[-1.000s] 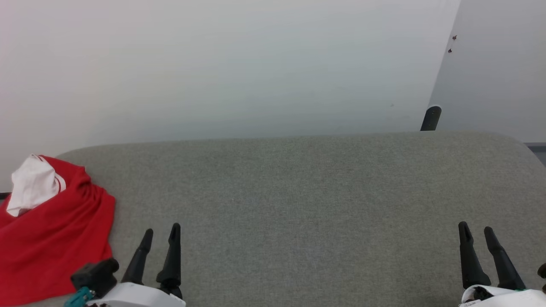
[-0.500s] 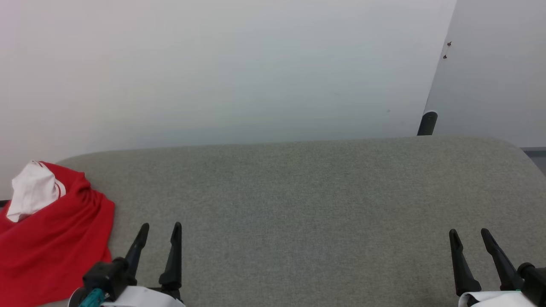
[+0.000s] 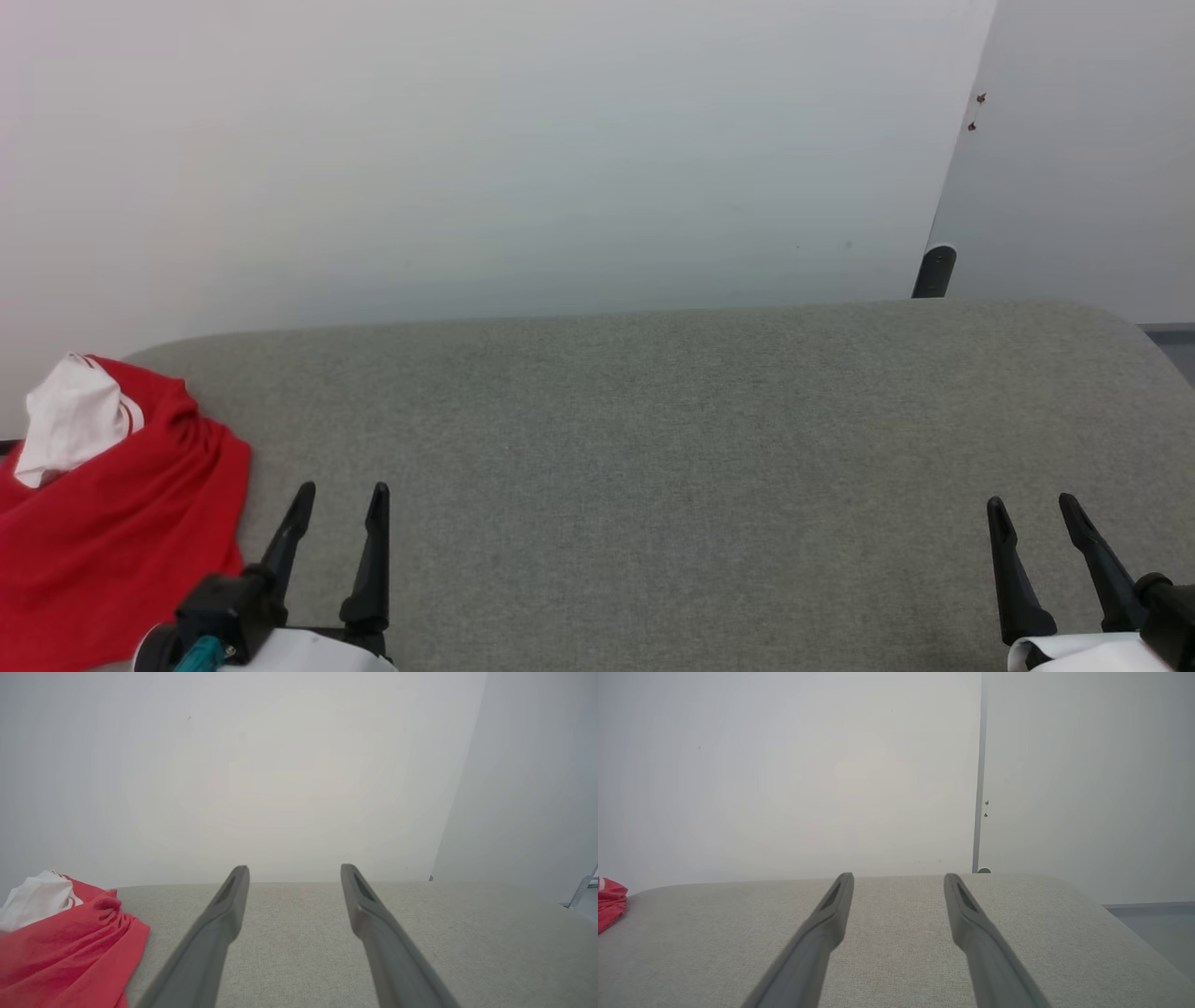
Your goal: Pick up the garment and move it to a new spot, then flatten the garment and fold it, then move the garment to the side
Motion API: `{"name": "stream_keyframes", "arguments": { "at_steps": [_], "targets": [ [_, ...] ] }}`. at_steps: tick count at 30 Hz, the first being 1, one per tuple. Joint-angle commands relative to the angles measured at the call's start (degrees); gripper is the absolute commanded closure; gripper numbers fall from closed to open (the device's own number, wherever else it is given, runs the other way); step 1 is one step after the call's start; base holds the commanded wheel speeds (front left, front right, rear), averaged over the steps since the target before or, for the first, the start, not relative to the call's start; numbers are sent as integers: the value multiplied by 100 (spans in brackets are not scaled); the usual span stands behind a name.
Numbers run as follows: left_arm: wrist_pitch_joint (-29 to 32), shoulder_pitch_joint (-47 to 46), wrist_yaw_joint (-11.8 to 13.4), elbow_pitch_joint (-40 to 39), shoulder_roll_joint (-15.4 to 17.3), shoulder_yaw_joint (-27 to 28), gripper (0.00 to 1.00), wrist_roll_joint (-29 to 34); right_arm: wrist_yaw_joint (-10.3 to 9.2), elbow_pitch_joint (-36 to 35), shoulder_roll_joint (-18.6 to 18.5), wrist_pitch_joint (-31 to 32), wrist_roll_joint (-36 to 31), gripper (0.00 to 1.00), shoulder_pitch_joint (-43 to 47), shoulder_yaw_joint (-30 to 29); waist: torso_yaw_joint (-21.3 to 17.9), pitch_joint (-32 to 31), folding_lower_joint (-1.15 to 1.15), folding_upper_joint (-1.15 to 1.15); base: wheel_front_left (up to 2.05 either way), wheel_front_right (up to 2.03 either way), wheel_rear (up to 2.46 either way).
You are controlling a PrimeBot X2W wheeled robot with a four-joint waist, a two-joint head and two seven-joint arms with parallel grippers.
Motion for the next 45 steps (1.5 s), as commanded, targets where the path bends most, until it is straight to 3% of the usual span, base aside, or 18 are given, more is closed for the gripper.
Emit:
{"name": "stream_keyframes", "arguments": {
  "at_steps": [1, 19, 25, 38, 45],
  "targets": [
    [-18, 62, -22, -23, 18, 12, 0, 48, 4, -22, 23, -19, -59, 0, -18, -40, 8, 2, 0, 0, 0, 0, 0],
    [-19, -82, -23, 215, 26, 37, 0, 163, 4, -21, 88, 0, -105, 0, 73, -79, 195, 4, 0, 0, 0, 0, 0],
    [-18, -193, 35, 478, -118, 301, 0, 373, 4, 34, 122, 2, -62, 0, 92, 45, 585, -64, 0, 0, 0, 0, 0],
    [-18, -299, 22, 789, 7, 704, 0, 563, 4, 341, 286, -52, 138, 0, -121, 526, 1685, -248, 0, 0, 0, 0, 0],
    [-18, -365, 10, 841, 79, 825, 0, 610, 3, 469, 356, -88, 219, 0, -213, 687, 2089, -276, 0, 0, 0, 0, 0]
  ]
}}
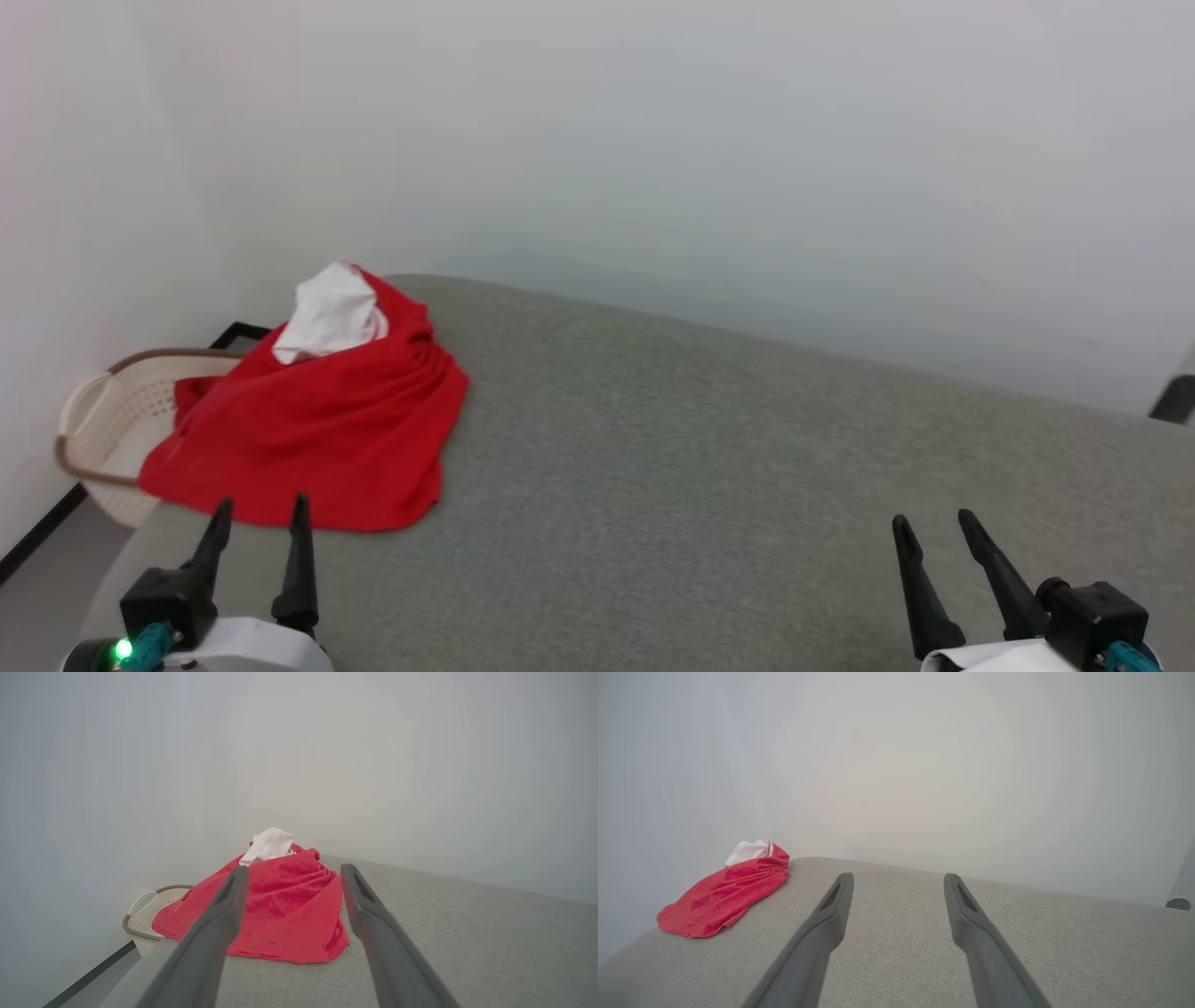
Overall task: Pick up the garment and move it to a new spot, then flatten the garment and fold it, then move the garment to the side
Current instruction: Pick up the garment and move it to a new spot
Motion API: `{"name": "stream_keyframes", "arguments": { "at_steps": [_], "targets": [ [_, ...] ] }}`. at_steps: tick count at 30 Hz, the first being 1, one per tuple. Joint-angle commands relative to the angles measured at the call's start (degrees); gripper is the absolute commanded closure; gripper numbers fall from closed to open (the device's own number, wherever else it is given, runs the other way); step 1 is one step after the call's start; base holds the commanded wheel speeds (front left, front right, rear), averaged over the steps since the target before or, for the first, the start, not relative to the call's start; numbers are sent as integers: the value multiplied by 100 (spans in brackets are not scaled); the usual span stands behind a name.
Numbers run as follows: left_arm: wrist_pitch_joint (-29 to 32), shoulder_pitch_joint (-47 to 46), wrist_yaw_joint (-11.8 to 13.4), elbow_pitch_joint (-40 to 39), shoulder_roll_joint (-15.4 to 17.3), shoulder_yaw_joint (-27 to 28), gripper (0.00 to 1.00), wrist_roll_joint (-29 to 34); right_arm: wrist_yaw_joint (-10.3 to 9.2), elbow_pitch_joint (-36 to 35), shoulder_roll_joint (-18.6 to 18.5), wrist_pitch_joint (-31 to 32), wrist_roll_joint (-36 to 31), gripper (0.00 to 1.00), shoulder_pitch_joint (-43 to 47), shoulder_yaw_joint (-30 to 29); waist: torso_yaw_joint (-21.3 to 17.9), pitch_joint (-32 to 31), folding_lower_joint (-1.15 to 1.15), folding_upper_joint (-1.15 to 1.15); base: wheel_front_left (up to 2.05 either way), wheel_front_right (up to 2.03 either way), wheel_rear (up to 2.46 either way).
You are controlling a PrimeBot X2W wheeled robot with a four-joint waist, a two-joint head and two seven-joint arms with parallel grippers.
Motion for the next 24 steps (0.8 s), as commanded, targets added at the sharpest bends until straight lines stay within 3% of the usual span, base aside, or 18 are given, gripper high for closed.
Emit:
{"name": "stream_keyframes", "arguments": {
  "at_steps": [1, 13, 19, 24],
  "targets": [
    [-17, -70, -15, 1, 25, 22, 0, 52, 2, 25, 30, -28, 38, 0, -34, 39, 265, -47, 0, 0, 0, 0, 0],
    [39, -455, -29, 296, 66, 45, 0, -199, 2, 87, -1, -42, 96, 0, -87, 115, 310, 103, 0, 0, 0, 0, 0],
    [556, -1222, -44, 527, 426, -64, 0, -650, 2, 52, -120, -43, 82, 0, -154, 168, 42, 378, 0, 0, 0, 0, 0],
    [1395, -1890, -43, 671, 961, -440, 0, -1255, 2, -4, -248, -23, 68, 0, -191, 122, -221, 695, 0, 0, 0, 0, 0]
  ]
}}
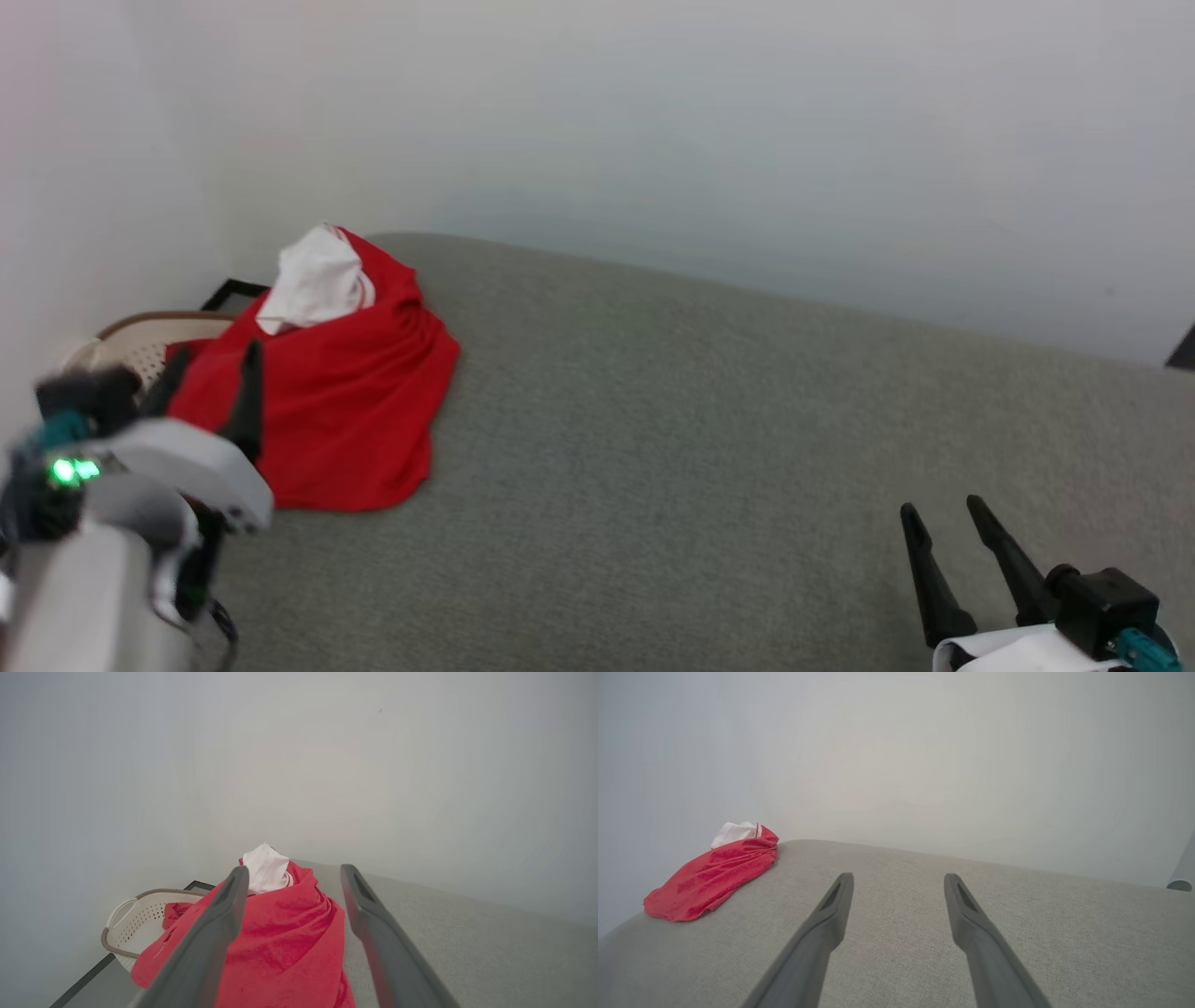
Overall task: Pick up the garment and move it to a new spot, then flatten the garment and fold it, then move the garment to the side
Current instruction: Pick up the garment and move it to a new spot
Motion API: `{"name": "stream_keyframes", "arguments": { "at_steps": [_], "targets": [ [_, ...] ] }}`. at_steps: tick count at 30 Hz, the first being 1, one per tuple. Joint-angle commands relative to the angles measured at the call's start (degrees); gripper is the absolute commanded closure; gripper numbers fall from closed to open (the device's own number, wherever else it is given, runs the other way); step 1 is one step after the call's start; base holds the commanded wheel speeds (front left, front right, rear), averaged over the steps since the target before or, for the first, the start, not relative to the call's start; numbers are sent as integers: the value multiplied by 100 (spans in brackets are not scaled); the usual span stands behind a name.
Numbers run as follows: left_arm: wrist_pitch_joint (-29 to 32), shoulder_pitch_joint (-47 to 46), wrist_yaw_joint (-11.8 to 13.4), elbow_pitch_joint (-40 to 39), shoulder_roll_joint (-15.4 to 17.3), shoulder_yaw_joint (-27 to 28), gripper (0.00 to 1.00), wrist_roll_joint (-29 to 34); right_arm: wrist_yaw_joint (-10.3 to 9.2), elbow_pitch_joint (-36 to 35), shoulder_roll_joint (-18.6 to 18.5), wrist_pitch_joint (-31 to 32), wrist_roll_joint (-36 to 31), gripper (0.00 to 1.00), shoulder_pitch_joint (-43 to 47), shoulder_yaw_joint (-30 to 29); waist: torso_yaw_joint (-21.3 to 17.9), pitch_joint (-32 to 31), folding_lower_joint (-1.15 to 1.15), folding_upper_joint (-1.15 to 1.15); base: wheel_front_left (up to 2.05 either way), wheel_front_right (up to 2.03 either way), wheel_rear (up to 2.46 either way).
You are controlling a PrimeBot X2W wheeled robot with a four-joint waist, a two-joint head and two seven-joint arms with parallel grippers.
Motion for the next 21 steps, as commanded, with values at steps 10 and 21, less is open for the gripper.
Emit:
{"name": "stream_keyframes", "arguments": {
  "at_steps": [10, 21],
  "targets": [
    [1458, -1485, -18, 782, 925, -509, 0, -961, 2, -453, -340, 198, -48, 0, -385, -113, -753, 1320, 0, 0, 0, 0, 0],
    [2543, -2627, -16, 2023, 1355, -976, 0, -1021, 2, -905, -577, 372, -50, 0, -739, -149, -1121, 2225, 0, 0, 0, 0, 0]
  ]
}}
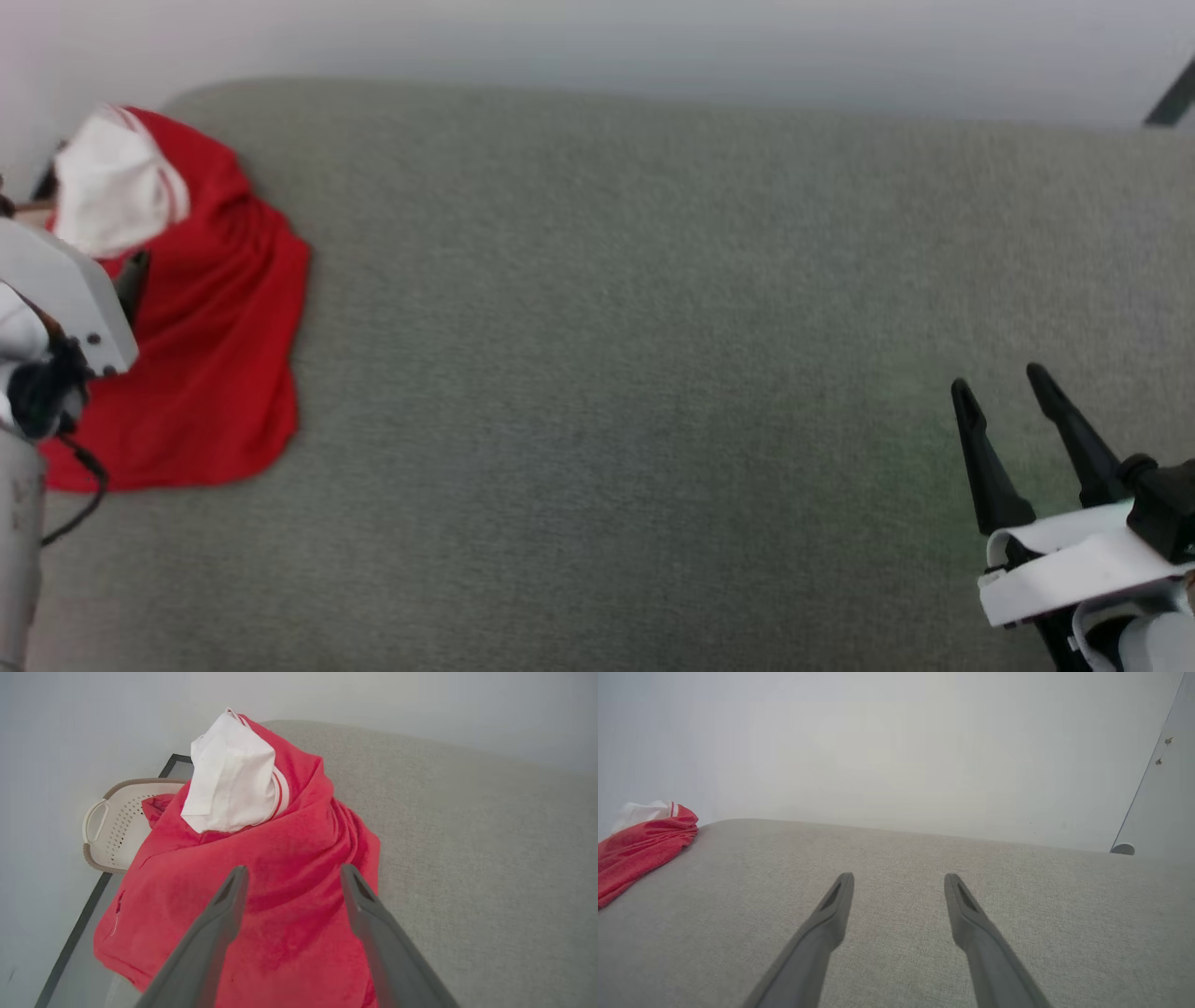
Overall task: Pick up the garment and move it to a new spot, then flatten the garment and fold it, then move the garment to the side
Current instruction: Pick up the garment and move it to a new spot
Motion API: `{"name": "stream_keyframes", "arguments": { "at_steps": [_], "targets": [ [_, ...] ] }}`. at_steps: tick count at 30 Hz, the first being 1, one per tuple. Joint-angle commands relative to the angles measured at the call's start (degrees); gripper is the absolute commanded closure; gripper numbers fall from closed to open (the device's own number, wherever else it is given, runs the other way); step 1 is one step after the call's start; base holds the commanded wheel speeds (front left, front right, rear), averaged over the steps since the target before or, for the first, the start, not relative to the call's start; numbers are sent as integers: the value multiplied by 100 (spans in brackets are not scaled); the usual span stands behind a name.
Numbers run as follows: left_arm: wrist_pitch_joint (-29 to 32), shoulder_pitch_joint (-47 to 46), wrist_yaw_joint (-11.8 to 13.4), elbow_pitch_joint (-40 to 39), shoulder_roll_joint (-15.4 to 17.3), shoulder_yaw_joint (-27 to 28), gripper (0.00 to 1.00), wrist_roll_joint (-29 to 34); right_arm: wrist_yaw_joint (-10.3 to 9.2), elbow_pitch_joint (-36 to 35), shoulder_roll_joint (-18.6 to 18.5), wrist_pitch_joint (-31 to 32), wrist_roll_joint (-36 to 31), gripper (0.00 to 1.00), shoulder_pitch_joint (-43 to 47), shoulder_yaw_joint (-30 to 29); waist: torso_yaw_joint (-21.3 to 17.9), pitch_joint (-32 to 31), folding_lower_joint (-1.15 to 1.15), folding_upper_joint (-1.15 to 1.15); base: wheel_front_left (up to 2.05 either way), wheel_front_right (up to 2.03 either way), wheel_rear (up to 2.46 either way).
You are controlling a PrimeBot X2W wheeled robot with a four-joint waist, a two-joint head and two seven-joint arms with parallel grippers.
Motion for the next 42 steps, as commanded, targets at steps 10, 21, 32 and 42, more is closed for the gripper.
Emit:
{"name": "stream_keyframes", "arguments": {
  "at_steps": [10, 21, 32, 42],
  "targets": [
    [434, -680, 145, 1094, 34, -336, 0, 284, 2, -457, -120, 201, -23, 0, -254, -32, -576, 994, 0, 0, 0, 0, 0],
    [504, -865, 131, 1983, -242, -381, 0, 119, 2, -798, -157, 403, -109, 0, -321, -209, -609, 1283, 0, 0, 0, 0, 0],
    [197, -958, 60, 2428, -398, -466, 100, 52, 2, -785, -134, 473, -121, 0, -323, -294, -536, 1066, 0, 0, 0, 0, 0],
    [-186, -1034, -10, 2275, -306, -737, 100, 81, 2, -426, 10, 346, -43, 0, -50, -136, -426, 244, 0, 0, 0, 0, 0]
  ]
}}
